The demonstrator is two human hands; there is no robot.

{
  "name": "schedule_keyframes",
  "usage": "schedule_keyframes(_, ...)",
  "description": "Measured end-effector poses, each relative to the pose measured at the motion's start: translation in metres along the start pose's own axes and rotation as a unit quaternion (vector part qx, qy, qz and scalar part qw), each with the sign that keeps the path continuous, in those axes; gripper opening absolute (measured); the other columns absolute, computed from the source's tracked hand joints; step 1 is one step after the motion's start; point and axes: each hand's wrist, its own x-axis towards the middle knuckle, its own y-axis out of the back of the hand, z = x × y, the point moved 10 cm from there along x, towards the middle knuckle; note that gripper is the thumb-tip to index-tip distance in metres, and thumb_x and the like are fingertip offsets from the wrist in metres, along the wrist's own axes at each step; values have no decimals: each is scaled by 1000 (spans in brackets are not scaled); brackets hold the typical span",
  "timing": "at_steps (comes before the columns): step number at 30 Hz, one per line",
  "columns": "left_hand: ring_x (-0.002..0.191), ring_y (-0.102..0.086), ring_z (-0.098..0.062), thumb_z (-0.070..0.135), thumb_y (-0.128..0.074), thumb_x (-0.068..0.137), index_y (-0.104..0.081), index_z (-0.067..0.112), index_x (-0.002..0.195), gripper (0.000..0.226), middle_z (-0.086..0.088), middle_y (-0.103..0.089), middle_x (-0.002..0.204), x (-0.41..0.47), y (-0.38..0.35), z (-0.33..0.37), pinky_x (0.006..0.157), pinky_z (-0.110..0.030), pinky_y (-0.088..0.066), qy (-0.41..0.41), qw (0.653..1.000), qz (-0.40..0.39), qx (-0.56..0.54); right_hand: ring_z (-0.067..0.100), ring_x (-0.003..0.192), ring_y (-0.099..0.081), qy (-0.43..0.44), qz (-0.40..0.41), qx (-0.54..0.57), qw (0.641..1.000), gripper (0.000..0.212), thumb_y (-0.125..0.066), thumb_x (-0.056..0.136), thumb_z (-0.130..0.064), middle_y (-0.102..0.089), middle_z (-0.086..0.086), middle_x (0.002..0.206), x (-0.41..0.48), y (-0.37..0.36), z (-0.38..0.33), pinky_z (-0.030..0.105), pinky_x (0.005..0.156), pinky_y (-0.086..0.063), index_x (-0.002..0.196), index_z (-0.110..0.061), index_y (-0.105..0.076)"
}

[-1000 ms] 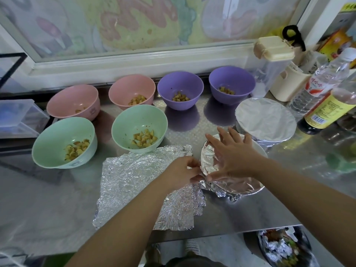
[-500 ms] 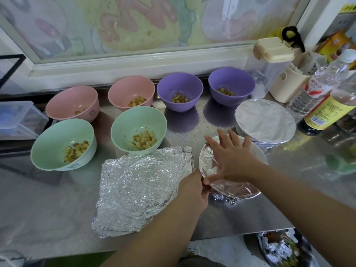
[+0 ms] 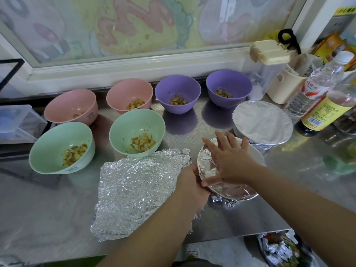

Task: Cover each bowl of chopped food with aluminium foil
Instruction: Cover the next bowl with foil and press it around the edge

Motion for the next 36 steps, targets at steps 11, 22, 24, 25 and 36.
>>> schedule_keyframes(11, 124, -57, -33, 54, -18, 103, -64, 21, 132, 63, -14, -63, 133, 0, -27, 17, 92, -40, -47, 18, 988, -128, 79, 38, 155, 6, -3, 21, -9, 1000, 144, -10, 30, -109, 13, 8, 169, -1, 3, 0, 71, 115, -9, 154, -43, 20)
schedule_keyframes(22, 118, -59, -33, 66, -24, 97, -60, 16, 136, 73, -14, -65, 129, 9, -35, 24, 103, -43, -41, 82, 972, -150, 159, 40, 154, 6, -13, 23, 3, 1000, 144, -8, 31, -110, 12, 9, 169, -1, 2, 0, 74, 113, -8, 155, -41, 19)
schedule_keyframes(24, 106, -64, -31, 65, -25, 98, -64, 18, 129, 69, -14, -68, 121, 12, -38, 30, 94, -40, -46, 78, 969, -143, 185, 39, 154, 6, -28, 24, 15, 999, 144, -15, 34, -110, 11, 9, 169, -3, 3, 1, 74, 113, -7, 156, -41, 17)
schedule_keyframes(25, 103, -65, -31, 65, -25, 99, -64, 19, 128, 67, -14, -67, 120, 14, -39, 34, 93, -39, -47, 73, 967, -137, 203, 39, 155, 7, -38, 22, 23, 999, 144, -17, 34, -110, 11, 9, 169, -4, 3, 1, 75, 113, -7, 156, -41, 16)
schedule_keyframes(36, 92, -67, -29, 65, -24, 98, -65, 14, 122, 69, -12, -71, 105, 17, -45, 33, 85, -36, -51, 134, 937, -124, 297, 41, 154, 10, -107, 8, 50, 993, 144, -30, 41, -109, 14, 10, 169, -7, -2, 3, 77, 113, -6, 157, -38, 17)
